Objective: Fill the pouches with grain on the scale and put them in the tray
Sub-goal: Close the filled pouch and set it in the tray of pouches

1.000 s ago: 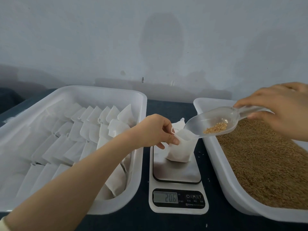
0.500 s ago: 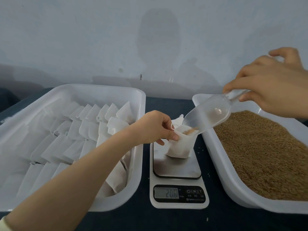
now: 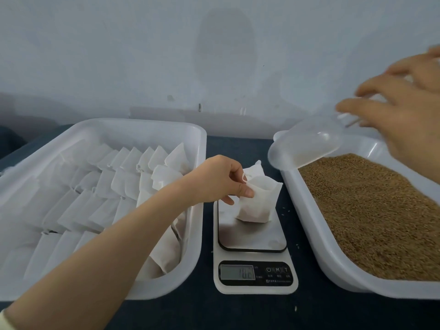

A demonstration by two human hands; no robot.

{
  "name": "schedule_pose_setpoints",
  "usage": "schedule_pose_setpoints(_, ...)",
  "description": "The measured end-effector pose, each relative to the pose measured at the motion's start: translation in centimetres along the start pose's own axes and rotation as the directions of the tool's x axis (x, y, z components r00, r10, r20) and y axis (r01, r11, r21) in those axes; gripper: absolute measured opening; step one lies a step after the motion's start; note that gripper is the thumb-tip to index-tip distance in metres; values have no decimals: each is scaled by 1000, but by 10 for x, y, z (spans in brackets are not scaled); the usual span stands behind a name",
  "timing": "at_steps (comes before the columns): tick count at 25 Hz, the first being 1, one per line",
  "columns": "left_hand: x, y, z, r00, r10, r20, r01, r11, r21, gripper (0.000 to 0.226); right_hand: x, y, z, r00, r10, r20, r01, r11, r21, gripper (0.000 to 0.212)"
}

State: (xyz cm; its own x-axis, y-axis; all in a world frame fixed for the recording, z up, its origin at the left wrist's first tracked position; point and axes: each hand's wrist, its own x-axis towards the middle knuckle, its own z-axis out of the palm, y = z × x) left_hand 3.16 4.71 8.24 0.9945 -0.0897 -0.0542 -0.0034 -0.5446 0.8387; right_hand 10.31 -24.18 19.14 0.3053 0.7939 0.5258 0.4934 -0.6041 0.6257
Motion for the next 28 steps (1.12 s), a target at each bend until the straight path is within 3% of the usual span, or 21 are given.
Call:
schedule_pose_setpoints(2, -1, 0, 0, 1000, 2, -4, -2, 1000, -1, 29, -32, 14, 33, 930, 338, 147, -341, 940, -4, 24)
schedule_pose_setpoints(4, -3, 0, 0, 1000, 5, -5, -5, 1000, -5, 27, -69, 14, 67, 798, 489, 352, -517, 856, -17, 21)
schedule_pose_setpoints(7, -4, 1, 0, 1000, 4, 1, -4, 1000, -15, 26, -103, -5, 97, 548, 430, 718, -669, 740, 69, 23)
schedule_pose_setpoints(9, -5, 1, 0, 1000, -7, -2, 7, 1000, -19, 25, -111, -16, 105, 457, 397, 796, -712, 700, 60, 24)
schedule_pose_setpoints(11, -5, 2, 0, 1000, -17, -7, 17, 1000, -16, 25, -111, -25, 106, 450, 410, 793, -724, 688, 56, 26)
schedule_pose_setpoints(14, -4, 3, 0, 1000, -25, -18, 24, 1000, -16, 24, -104, -28, 101, 574, 429, 697, -601, 799, 2, 31)
schedule_pose_setpoints(16, -4, 2, 0, 999, -31, -22, 31, 999, -26, 24, -99, -30, 96, 604, 422, 676, -554, 832, -25, 33)
schedule_pose_setpoints(20, -3, 2, 0, 999, -41, -20, 40, 999, -23, 24, -94, -38, 87, 529, 373, 762, -632, 773, 60, 36)
schedule_pose_setpoints(24, -3, 4, 1, 999, -46, -28, 46, 999, 1, 21, -98, -30, 79, 450, 397, 800, -783, 606, 140, 33)
schedule_pose_setpoints(28, -3, 3, 0, 999, -43, -21, 43, 999, -21, 21, -102, -19, 73, 429, 402, 809, -813, 563, 151, 36)
